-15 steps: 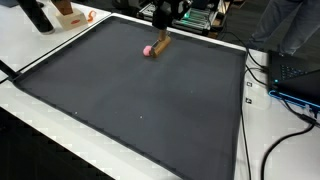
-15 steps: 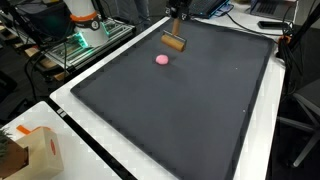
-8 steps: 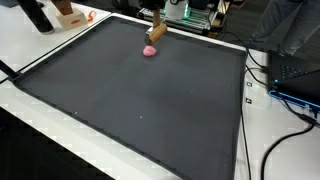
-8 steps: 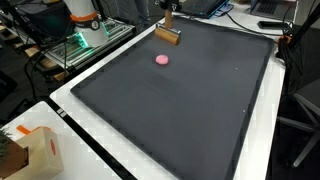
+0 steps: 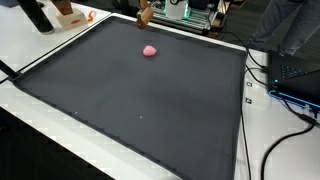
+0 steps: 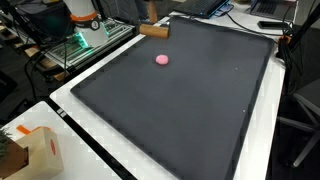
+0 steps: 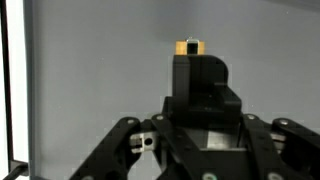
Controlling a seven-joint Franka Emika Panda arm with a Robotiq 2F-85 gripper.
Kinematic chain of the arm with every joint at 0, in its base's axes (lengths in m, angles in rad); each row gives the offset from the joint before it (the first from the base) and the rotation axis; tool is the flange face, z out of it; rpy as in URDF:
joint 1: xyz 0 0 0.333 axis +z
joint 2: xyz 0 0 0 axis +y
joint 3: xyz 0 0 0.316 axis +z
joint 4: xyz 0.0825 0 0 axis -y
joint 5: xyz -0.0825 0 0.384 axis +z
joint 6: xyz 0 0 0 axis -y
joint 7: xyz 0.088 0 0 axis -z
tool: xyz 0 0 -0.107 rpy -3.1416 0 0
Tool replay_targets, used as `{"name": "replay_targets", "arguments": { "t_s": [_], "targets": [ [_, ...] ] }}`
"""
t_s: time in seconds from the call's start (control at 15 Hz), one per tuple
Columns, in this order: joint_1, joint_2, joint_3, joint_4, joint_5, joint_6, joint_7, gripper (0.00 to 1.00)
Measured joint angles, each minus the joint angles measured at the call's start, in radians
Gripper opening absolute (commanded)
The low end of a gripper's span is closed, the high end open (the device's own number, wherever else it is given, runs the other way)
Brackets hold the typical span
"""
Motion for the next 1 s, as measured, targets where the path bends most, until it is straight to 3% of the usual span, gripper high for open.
{"name": "replay_targets", "arguments": {
  "t_s": [0.2, 0.27, 0.47, 1.0],
  "targets": [
    [0.001, -0.046, -0.01, -0.039, -0.012, 0.0, -0.164, 0.24],
    [0.002, -0.059, -0.009, -0.051, -0.016, 0.0, -0.21, 0.49],
    [0.011, -0.096, -0.009, -0.081, -0.022, 0.0, -0.289, 0.49],
    [0.015, -0.108, -0.009, -0.091, -0.024, 0.0, -0.3, 0.49]
  ]
}}
